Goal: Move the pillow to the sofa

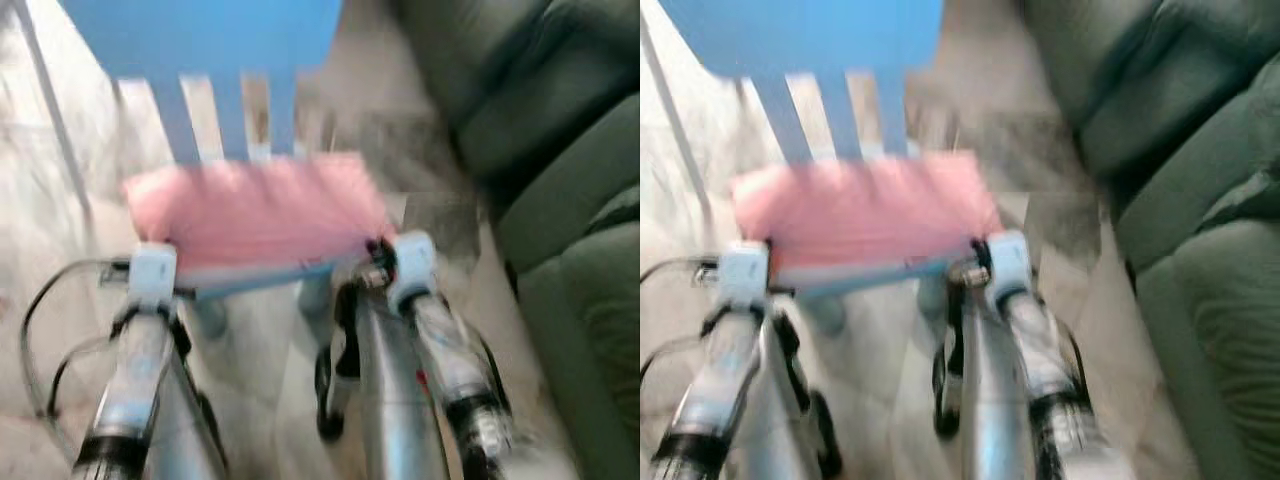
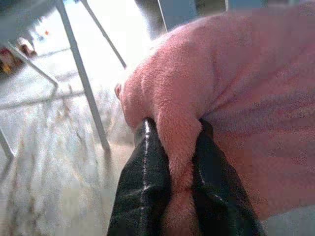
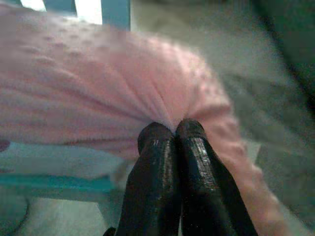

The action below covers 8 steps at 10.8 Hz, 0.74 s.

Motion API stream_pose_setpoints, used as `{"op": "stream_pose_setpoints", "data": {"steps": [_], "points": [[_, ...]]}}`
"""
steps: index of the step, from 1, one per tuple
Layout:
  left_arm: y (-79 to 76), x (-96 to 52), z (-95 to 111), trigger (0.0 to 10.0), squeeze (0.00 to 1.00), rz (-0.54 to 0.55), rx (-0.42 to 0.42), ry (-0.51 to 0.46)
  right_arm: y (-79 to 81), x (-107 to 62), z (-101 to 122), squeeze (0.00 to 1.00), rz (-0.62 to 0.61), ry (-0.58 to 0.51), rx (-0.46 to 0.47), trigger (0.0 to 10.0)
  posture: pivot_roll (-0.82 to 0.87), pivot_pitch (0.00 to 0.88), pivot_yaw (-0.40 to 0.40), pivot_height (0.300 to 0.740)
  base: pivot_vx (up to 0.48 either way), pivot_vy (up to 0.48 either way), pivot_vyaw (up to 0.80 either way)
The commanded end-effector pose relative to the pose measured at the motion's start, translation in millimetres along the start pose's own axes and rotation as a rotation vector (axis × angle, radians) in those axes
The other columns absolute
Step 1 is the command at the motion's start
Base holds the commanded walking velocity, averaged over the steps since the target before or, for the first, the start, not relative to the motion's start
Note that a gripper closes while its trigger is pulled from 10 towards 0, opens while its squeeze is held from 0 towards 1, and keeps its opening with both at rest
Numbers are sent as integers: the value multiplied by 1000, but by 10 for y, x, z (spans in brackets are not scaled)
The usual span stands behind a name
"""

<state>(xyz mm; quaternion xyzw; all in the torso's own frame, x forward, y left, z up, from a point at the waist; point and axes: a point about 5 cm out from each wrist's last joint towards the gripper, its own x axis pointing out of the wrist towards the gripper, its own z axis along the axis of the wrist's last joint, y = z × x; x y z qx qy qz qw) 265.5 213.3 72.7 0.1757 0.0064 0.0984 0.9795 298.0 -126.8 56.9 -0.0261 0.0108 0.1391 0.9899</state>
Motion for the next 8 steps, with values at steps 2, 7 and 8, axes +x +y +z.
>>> {"op": "stream_pose_setpoints", "data": {"steps": [2, 7, 8], "points": [[46, -189, 107, 0, 0, 16, -8, -32, -134, -250, 158, 0, -112, -91, -52, 0, 35, 38, -89, 486, 0, 0, 0], [-32, -297, 298, 7686, 0, -30, 32, -42, -222, -602, 262, 0, -172, -73, -59, 10000, 8, 40, -67, 496, 0, 0, 0], [-62, -258, 310, 10000, 0, -26, 19, -37, -190, -535, 304, 0, -165, -72, -46, 10000, 8, 36, -70, 516, 0, 0, 0]]}}
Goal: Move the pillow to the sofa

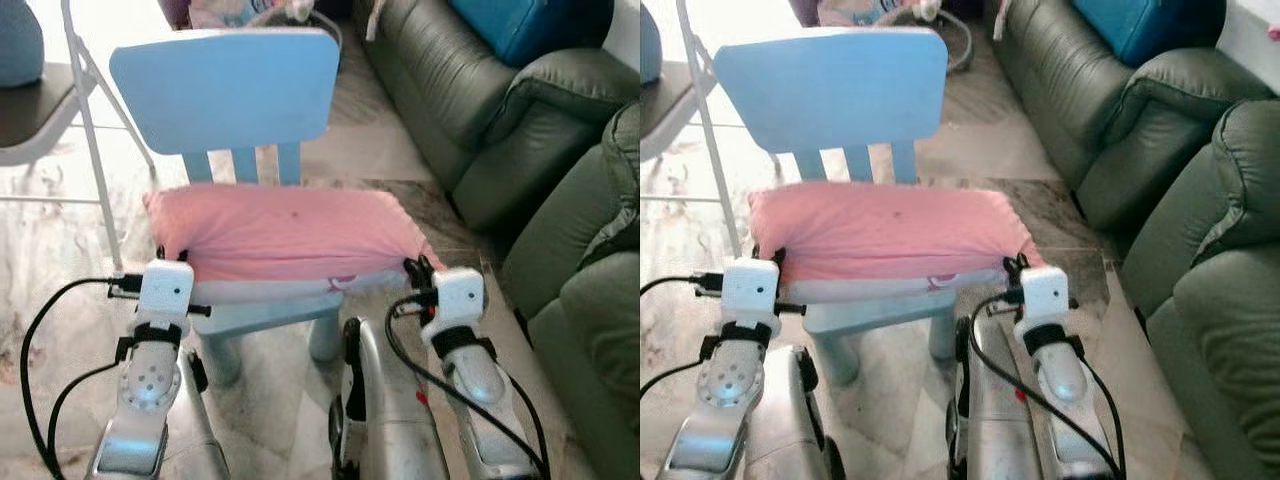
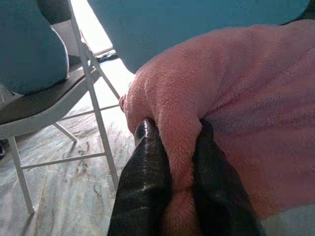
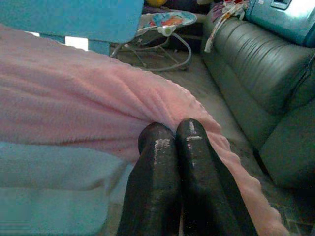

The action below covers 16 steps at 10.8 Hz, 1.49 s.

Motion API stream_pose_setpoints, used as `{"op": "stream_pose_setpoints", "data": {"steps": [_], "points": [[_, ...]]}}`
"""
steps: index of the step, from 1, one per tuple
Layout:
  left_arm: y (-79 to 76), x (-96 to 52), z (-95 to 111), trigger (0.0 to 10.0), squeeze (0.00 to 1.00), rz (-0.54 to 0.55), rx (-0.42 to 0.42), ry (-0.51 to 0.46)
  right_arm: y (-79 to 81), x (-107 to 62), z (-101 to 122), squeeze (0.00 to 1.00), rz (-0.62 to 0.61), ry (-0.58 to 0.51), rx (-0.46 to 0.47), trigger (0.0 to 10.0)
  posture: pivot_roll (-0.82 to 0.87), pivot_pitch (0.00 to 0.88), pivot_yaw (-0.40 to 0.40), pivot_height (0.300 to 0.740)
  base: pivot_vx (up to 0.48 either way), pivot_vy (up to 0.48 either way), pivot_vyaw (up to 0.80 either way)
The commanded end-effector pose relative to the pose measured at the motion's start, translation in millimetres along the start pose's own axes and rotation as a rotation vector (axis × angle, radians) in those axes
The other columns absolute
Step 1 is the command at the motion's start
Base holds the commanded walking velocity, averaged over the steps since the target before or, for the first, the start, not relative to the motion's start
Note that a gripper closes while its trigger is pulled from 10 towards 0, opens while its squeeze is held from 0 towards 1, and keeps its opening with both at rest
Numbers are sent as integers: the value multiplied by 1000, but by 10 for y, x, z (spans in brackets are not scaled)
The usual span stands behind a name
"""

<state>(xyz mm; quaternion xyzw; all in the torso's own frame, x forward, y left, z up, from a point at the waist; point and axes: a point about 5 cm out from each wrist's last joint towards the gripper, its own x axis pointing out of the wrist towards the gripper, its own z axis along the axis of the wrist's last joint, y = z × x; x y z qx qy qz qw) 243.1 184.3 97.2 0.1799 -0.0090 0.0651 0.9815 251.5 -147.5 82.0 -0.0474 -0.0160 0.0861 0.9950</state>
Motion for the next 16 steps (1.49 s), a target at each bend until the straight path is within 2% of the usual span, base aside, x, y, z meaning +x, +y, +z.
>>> {"op": "stream_pose_setpoints", "data": {"steps": [1, 5, 6, 7, 8, 9, 15, 16], "points": [[46, 16, -19, 10000, 0, 38, 2, 29, -95, 18, 100, 0, -47, -26, 9, 10000, 11, 35, -76, 531, 0, 0, 0], [-26, 24, -73, 10000, 0, 30, -11, 76, -104, 47, 101, 0, -28, -1, -19, 10000, 2, 35, -79, 601, 0, 0, 0], [-36, 34, -97, 10000, 0, 32, -10, 88, -93, 36, 125, 0, -51, -20, -43, 10000, -1, 34, -77, 601, 0, 0, 0], [-36, 39, -126, 10000, 0, 39, -8, 102, -95, 33, 105, 0, -63, -3, -24, 10000, -1, 28, -78, 601, 0, 0, 0], [-37, 50, -131, 10000, 0, 45, -3, 100, -107, 30, 80, 0, -57, 7, -26, 10000, 2, 21, -78, 601, 0, 0, 0], [-38, 64, -117, 10000, 0, 46, -3, 92, -116, 28, 93, 0, -49, -8, 9, 10000, 5, 17, -79, 601, 0, 0, 0], [-38, 148, 10, 10000, 0, 72, -11, 47, -82, 129, 64, 0, -71, -8, 29, 10000, 32, 28, -75, 695, 0, 0, 0], [5, 142, 29, 10000, 0, 82, -3, 40, -65, 164, 42, 0, -59, -4, 33, 10000, 75, 27, -87, 715, 0, 0, 0]]}}
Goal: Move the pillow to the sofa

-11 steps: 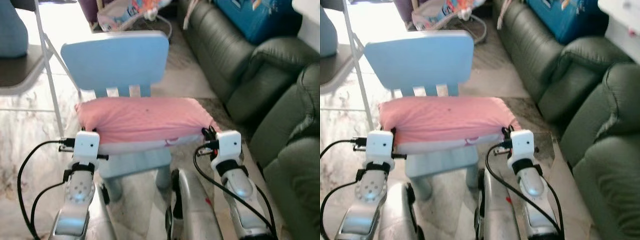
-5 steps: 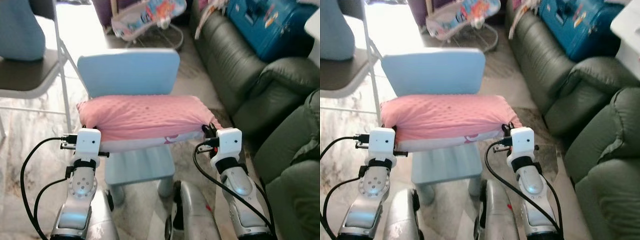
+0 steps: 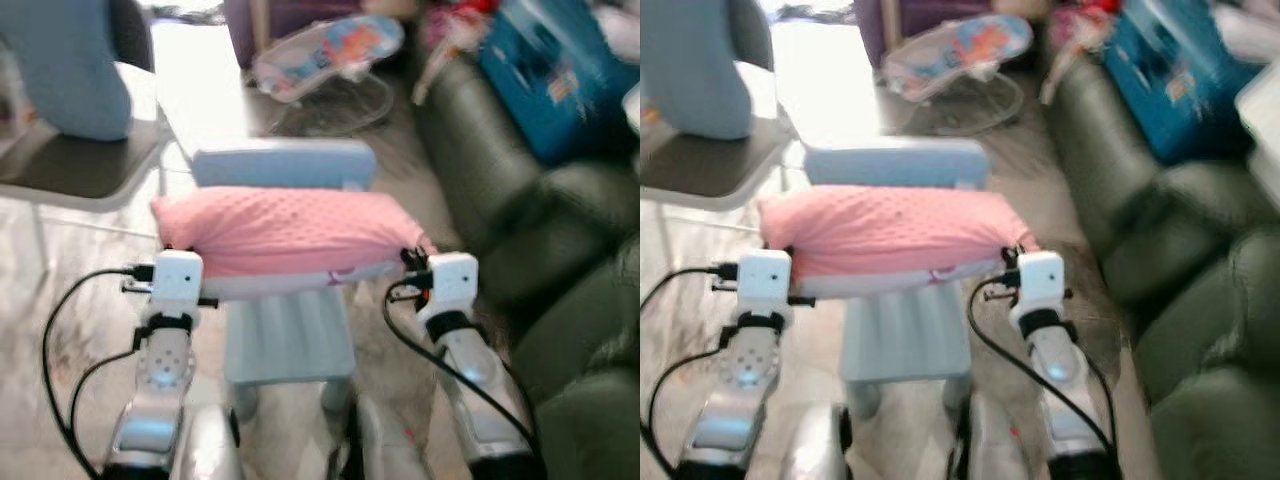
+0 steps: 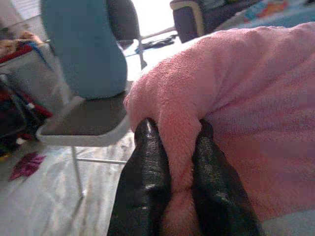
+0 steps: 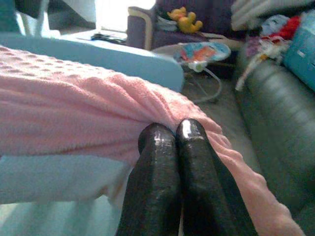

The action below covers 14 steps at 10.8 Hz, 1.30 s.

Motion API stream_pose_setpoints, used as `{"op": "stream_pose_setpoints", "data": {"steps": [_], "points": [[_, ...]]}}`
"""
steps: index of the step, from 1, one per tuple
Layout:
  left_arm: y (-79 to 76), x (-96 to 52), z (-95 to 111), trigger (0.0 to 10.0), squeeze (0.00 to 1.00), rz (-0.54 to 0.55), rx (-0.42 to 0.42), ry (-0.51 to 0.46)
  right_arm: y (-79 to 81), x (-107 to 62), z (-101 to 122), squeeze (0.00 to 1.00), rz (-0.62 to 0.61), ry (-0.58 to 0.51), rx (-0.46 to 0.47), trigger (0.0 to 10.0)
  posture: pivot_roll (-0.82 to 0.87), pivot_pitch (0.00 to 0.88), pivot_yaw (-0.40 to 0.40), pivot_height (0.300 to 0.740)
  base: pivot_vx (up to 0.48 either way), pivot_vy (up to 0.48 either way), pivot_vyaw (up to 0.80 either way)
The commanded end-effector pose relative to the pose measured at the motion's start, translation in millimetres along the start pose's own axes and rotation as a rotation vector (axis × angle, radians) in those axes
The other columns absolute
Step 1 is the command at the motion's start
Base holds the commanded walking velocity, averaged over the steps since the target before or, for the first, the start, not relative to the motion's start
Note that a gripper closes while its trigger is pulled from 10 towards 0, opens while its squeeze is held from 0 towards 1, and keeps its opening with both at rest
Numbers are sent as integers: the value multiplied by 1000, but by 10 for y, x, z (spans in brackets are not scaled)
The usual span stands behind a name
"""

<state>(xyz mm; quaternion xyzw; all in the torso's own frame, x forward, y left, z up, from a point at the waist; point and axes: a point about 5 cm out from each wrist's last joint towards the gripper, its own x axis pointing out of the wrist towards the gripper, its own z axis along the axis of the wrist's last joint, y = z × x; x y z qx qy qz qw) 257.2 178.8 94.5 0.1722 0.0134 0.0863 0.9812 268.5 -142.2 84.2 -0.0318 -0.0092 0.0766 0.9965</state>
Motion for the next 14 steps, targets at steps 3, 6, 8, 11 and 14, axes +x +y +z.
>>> {"op": "stream_pose_setpoints", "data": {"steps": [3, 6, 8, 11, 14], "points": [[217, -57, 7, 10000, 0, 118, 14, -2, 69, 114, 6, 0, 44, -12, 10, 10000, 140, 22, -127, 740, 0, 0, 0], [66, -18, 18, 10000, 0, 41, 1, -1, 8, 112, -8, 0, 17, -19, -2, 10000, 98, 14, -103, 740, 0, 0, 0], [-156, 10, 6, 10000, 0, -100, -1, 2, -73, 46, -30, 0, -37, -24, -8, 10000, 51, 0, -73, 740, 0, 0, 0], [-392, 55, 11, 10000, 0, -271, -13, 5, -200, -23, -29, 0, -120, -33, -22, 10000, -12, 0, -32, 740, 0, 0, 0], [-462, 173, 67, 10000, 0, -373, 6, -31, -250, -132, -17, 0, -166, -36, -39, 10000, -52, 24, -25, 740, 0, 0, 0]]}}
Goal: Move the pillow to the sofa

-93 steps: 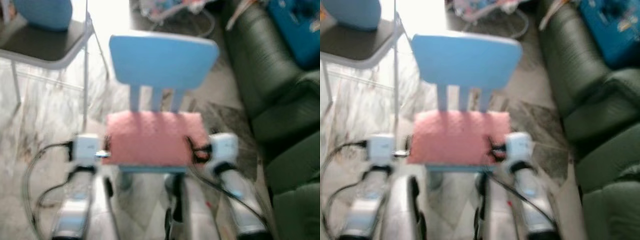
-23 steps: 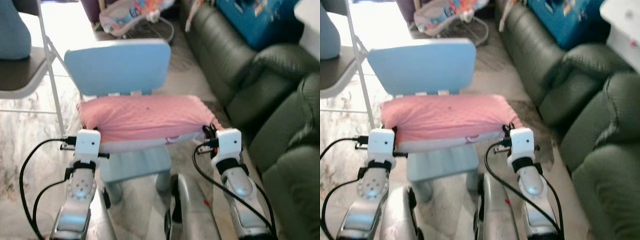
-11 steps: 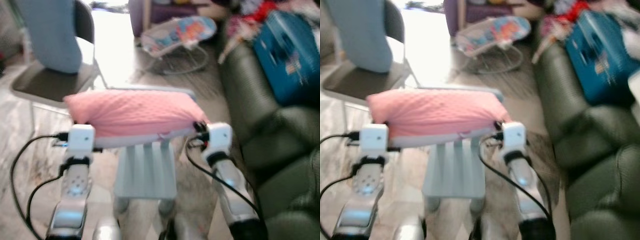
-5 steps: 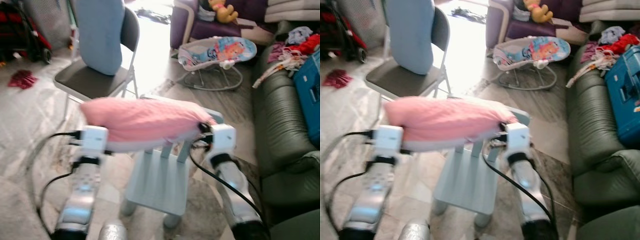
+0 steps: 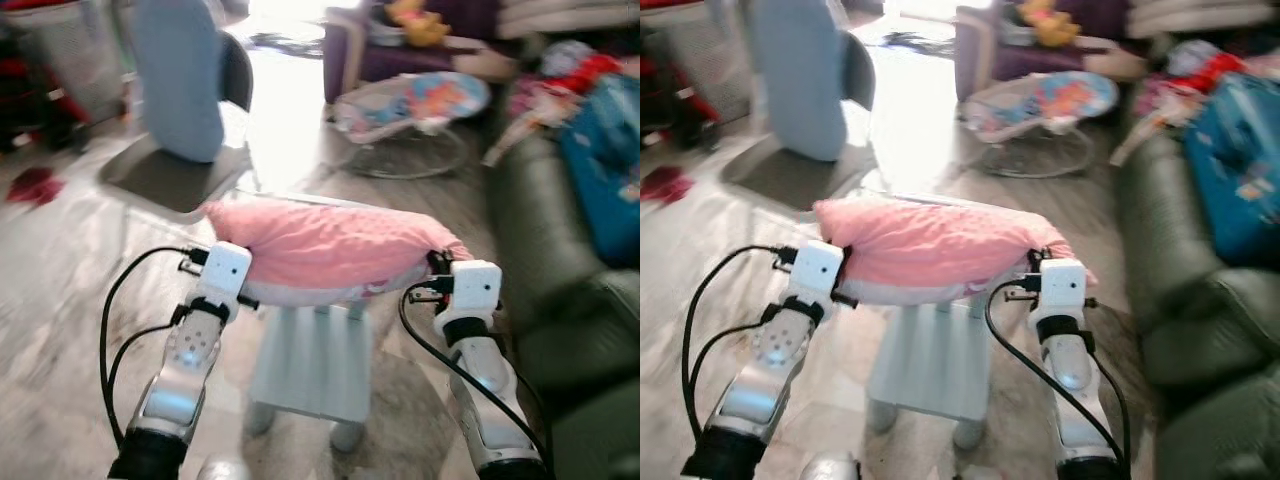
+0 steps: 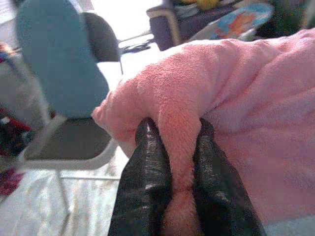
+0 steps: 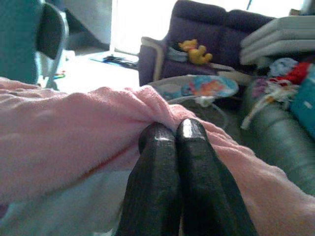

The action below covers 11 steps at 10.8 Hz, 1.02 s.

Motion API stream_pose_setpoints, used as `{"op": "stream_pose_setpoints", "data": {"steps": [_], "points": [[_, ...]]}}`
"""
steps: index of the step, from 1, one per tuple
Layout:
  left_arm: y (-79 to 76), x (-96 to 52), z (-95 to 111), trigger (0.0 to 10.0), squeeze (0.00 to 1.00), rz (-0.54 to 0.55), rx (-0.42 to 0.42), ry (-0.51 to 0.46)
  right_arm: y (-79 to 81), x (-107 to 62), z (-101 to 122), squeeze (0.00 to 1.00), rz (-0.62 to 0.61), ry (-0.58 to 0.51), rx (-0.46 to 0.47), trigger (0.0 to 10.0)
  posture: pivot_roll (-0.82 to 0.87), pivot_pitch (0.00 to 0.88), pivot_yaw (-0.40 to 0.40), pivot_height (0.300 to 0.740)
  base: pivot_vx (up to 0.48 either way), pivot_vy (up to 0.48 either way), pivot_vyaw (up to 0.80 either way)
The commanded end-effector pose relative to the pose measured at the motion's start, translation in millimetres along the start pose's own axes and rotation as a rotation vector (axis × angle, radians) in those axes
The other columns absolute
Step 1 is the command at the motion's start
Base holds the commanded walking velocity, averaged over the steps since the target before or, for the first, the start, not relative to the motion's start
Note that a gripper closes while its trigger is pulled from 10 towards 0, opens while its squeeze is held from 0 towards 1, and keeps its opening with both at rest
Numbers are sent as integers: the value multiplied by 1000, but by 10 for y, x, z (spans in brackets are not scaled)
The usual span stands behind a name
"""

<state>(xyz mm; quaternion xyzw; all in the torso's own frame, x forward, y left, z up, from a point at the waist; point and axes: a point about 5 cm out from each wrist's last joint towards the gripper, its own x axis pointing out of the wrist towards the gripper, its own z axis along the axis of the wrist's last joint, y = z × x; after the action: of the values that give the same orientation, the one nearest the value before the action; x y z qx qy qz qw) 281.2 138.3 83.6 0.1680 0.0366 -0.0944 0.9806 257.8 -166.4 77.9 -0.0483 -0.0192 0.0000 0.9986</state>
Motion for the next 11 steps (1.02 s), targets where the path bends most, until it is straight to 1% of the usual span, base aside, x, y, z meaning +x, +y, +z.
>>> {"op": "stream_pose_setpoints", "data": {"steps": [1, 2, 4, 6, 7, 9, 11], "points": [[-20, -5, -7, 10000, 0, -24, -6, -7, 22, -4, 25, 0, 2, -12, 4, 10000, -49, 31, -19, 740, 0, 0, 0], [-68, -60, -39, 10000, 0, -38, -21, -1, 43, -6, 24, 0, 11, -10, 11, 10000, -43, 36, -24, 740, 0, 0, 0], [-142, -115, -88, 10000, 0, -29, -87, 22, 33, 22, 6, 0, 22, 8, 5, 10000, -27, 46, -46, 740, 0, 0, 0], [-150, -116, -71, 10000, 0, -22, -102, 11, 29, 55, 12, 0, 39, 16, -6, 10000, -14, 56, -73, 740, 0, 0, 0], [-140, -129, -79, 10000, 0, -12, -131, 18, 31, 59, 17, 0, 59, 17, -14, 10000, -14, 60, -79, 740, 0, 0, 0], [-139, -165, -115, 10000, 0, -4, -150, 32, 4, 46, 8, 0, 58, 22, -19, 10000, -16, 62, -85, 740, -334, 0, 0], [-166, -153, -103, 10000, 0, -11, -166, 33, -39, 22, -6, 0, 58, 35, -30, 10000, -26, 66, -84, 740, -379, 0, 0]]}}
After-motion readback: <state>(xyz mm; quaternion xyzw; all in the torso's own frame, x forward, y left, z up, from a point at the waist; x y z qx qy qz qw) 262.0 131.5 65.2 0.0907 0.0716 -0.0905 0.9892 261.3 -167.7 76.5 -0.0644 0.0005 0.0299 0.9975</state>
